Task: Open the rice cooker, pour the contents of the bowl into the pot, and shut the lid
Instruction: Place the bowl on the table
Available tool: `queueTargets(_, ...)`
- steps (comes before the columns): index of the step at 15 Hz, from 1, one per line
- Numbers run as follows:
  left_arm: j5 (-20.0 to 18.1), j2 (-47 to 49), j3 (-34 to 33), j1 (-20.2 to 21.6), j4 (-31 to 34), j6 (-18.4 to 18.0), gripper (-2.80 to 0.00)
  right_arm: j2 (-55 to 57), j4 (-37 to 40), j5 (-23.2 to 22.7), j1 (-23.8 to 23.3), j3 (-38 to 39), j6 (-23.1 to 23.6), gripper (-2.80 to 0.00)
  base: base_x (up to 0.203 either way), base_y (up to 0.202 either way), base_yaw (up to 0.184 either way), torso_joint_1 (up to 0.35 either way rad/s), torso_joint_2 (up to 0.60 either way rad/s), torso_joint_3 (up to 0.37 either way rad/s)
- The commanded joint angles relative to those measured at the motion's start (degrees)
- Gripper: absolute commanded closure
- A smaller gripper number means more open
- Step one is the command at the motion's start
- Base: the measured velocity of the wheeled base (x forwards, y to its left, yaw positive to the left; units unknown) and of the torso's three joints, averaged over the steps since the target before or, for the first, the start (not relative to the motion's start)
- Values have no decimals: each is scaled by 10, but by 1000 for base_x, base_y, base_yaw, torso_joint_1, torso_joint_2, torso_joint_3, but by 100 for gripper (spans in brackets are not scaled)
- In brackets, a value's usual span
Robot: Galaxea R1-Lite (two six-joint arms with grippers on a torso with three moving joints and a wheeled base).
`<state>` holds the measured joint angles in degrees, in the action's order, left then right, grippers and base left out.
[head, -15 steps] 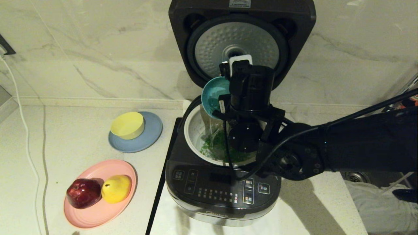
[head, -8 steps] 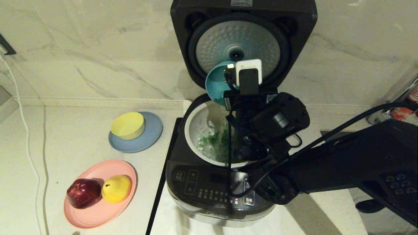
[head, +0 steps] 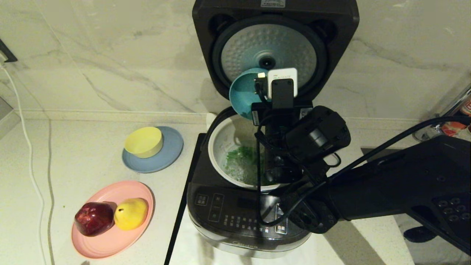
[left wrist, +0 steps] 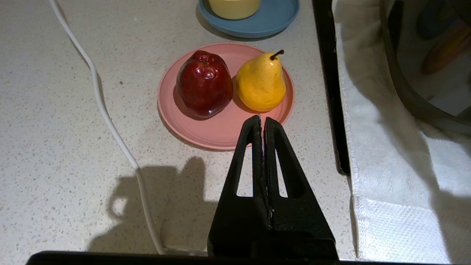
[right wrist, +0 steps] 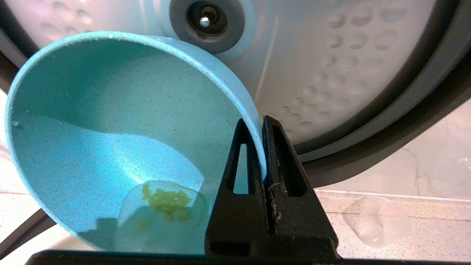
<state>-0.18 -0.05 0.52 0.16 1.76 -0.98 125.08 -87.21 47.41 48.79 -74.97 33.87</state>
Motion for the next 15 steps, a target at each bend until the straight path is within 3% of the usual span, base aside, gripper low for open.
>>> queueTargets(1,0,0,0,0,0,0,0,-8,-5,2,5,2,5,0,0,0,0,0,0,0)
queueTargets(15,0,0,0,0,0,0,0,-31,-5,5,21,24,24,0,0,0,0,0,0,0)
